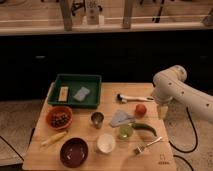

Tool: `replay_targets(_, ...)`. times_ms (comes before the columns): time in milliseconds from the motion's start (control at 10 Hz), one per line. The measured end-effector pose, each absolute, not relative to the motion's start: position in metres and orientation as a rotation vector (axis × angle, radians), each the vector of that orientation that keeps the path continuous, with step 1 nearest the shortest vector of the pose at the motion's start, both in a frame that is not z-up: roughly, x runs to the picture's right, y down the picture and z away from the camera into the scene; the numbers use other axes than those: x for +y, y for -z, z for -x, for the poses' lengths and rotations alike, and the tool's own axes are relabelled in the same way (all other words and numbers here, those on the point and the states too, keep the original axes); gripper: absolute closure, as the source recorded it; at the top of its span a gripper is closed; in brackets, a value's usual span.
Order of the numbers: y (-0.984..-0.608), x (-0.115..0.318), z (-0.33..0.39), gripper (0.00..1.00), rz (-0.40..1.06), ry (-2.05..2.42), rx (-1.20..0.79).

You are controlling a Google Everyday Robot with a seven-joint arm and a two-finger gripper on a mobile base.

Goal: Place apple in paper cup

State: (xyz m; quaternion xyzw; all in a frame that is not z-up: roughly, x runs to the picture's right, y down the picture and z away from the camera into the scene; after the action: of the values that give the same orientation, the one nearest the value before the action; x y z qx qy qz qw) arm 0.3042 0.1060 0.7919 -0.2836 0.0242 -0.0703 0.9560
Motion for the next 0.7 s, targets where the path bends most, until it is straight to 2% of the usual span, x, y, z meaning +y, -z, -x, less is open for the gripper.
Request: replay_targets(700, -0.827, 0.103, -0.309, 0.20, 0.563, 0.184, 0.006)
